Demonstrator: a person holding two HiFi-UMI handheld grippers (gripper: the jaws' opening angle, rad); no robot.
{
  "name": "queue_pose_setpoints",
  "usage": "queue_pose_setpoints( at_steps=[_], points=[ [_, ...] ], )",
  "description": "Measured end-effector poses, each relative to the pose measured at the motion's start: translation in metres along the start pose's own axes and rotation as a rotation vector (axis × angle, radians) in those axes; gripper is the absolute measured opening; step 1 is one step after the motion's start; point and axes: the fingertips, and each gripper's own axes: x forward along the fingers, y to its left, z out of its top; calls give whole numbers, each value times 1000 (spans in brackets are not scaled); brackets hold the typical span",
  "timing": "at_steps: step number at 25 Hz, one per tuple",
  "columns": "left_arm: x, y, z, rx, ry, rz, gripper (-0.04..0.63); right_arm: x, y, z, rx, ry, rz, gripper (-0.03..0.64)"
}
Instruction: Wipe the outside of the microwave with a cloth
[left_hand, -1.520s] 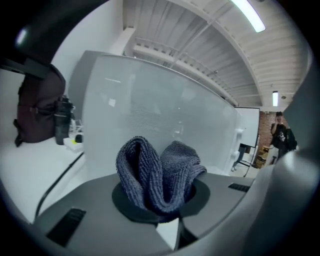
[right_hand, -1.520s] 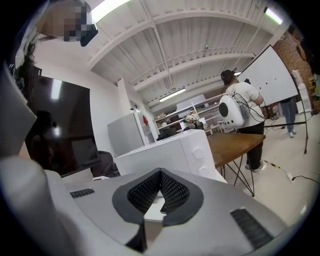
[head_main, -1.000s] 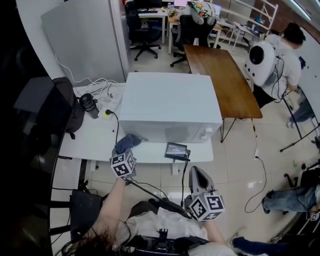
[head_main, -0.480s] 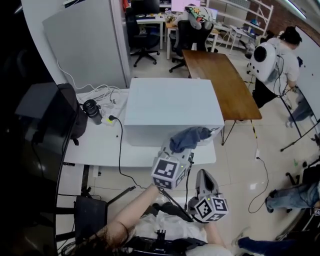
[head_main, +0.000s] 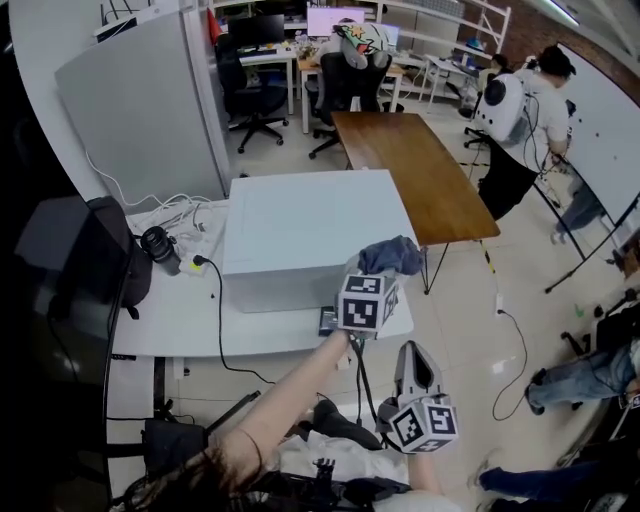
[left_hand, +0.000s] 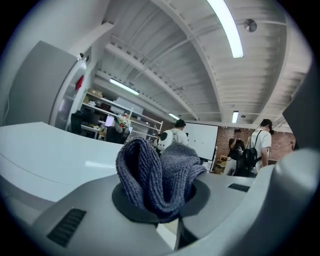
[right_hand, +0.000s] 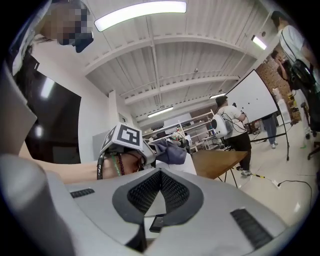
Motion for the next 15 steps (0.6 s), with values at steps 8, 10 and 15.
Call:
queue_pose_setpoints(
  at_steps=[8,10,15],
  points=[
    [-47,75,9,-60,-53,168,55,43,3,4,15,26,111,21],
    [-77,110,19,-52,-96,257,55,54,9,2,20,36,144,21],
    [-168,211,25,-7,-144,535,55,78,36,-9,51,73,245,21]
  ],
)
